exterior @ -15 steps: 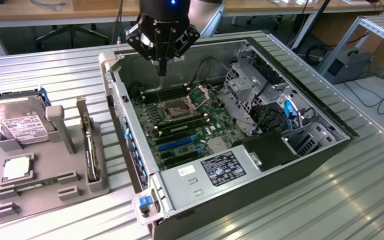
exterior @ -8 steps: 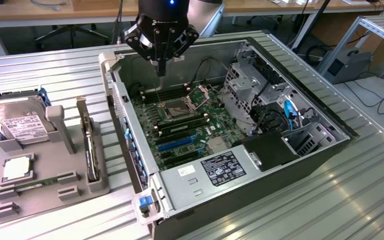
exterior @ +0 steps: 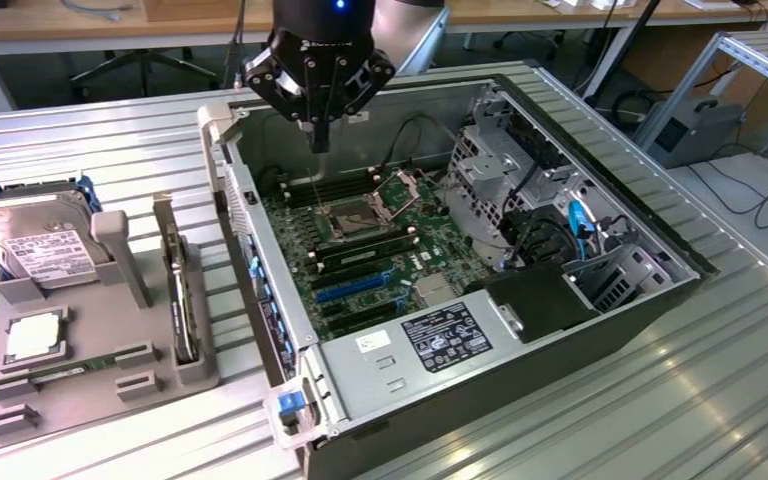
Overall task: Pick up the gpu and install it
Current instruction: 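Reach for the gpu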
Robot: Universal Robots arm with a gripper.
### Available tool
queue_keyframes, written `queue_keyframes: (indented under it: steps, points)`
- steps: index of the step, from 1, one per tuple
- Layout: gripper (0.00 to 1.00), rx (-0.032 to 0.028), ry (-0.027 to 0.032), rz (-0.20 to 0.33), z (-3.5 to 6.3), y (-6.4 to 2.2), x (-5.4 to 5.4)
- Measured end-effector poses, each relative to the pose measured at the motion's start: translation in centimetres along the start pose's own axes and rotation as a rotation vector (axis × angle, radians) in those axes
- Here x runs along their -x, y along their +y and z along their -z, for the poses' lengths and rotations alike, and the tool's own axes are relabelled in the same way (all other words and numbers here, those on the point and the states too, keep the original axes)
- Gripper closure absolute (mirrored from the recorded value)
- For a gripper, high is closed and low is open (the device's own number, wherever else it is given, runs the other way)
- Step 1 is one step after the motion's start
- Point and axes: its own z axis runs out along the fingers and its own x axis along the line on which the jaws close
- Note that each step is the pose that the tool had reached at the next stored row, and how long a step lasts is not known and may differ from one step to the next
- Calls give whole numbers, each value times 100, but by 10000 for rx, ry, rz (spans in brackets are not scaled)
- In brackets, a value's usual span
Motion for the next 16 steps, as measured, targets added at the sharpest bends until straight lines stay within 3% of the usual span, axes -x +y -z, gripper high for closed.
queue_keyframes:
  steps: [16]
  points:
    - [89, -2, 0, 1, 1, -4, -57]
